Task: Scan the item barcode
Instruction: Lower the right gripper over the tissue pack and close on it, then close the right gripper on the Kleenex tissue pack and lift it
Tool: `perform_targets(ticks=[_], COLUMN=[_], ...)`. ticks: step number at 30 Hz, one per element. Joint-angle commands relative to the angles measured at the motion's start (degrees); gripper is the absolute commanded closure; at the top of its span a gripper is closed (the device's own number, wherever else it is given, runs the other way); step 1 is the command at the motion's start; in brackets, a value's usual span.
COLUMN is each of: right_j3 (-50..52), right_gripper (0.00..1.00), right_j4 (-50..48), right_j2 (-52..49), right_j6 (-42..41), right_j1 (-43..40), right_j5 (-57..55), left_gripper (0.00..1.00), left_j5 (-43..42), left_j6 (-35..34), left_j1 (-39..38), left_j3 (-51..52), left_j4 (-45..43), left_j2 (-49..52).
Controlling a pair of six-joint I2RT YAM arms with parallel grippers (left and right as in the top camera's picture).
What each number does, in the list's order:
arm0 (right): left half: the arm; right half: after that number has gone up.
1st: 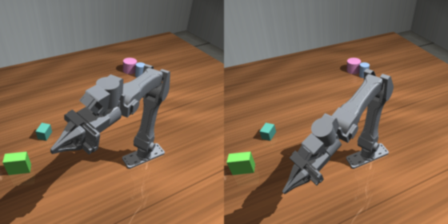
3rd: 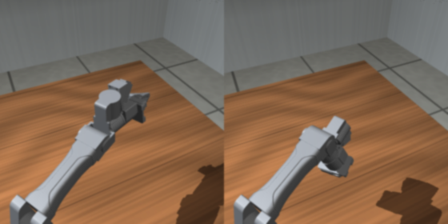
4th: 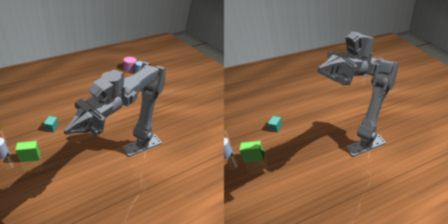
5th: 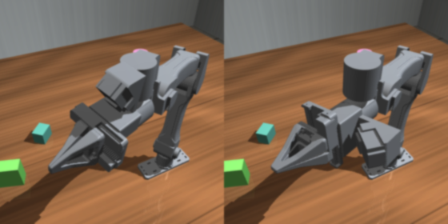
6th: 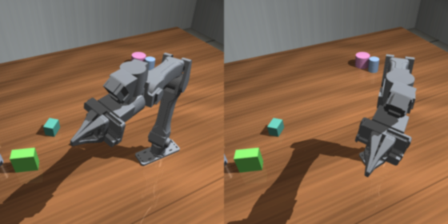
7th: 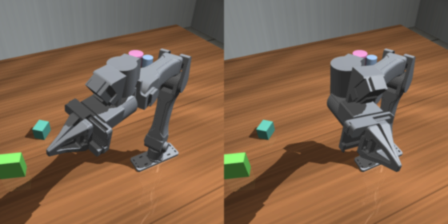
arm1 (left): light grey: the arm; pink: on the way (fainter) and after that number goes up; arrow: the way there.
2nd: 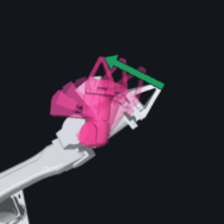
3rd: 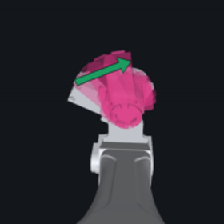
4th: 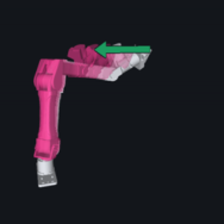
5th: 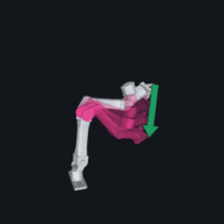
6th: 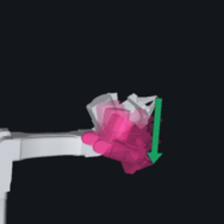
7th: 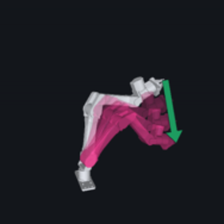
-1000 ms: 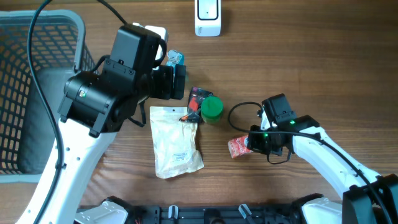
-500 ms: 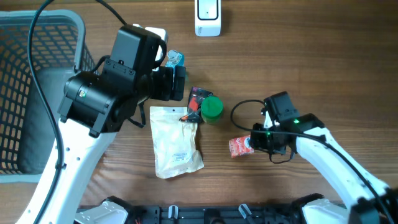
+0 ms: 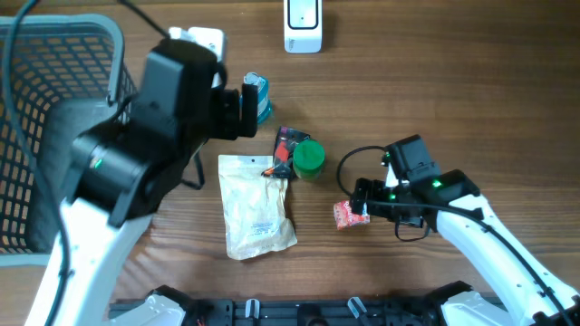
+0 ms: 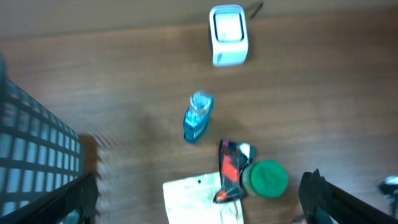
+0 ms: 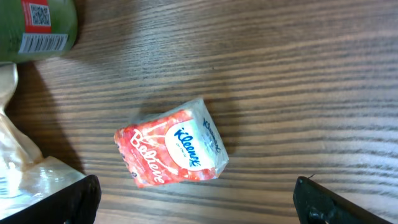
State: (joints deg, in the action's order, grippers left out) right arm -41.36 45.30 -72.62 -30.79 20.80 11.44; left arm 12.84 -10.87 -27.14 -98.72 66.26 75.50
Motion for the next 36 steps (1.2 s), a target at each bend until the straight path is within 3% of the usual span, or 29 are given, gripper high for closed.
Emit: perform_targets(ticks=[1, 8, 16, 36], right_j3=[-0.98, -0.98, -1.49, -12.48], right_gripper=[0.00, 0.00, 0.00, 0.00], right_j4=[-2.23, -6.73, -9.70, -3.37], right_j2=[-0.63, -7.39, -16.83, -17.16], right_j6=[0.81, 1.03, 4.61, 5.11], right_j1=[4.61, 9.64, 9.81, 11.98], right_j5=[-6.21, -11.98, -9.90, -14.67], left_gripper=[0.00, 0.00, 0.00, 0.00], left_j5=[1.62, 1.64, 2.10, 3.34], left_j6=[-0.52, -0.52, -0.52, -0.50], left_j1=[0.31, 0.31, 0.31, 0.31], left_j3=[-0.24, -0.24, -0.24, -0.24], left_j4=[-0.72, -0.66, 0.15, 0.98], left_j2=[-3.98, -6.03, -6.40, -6.40])
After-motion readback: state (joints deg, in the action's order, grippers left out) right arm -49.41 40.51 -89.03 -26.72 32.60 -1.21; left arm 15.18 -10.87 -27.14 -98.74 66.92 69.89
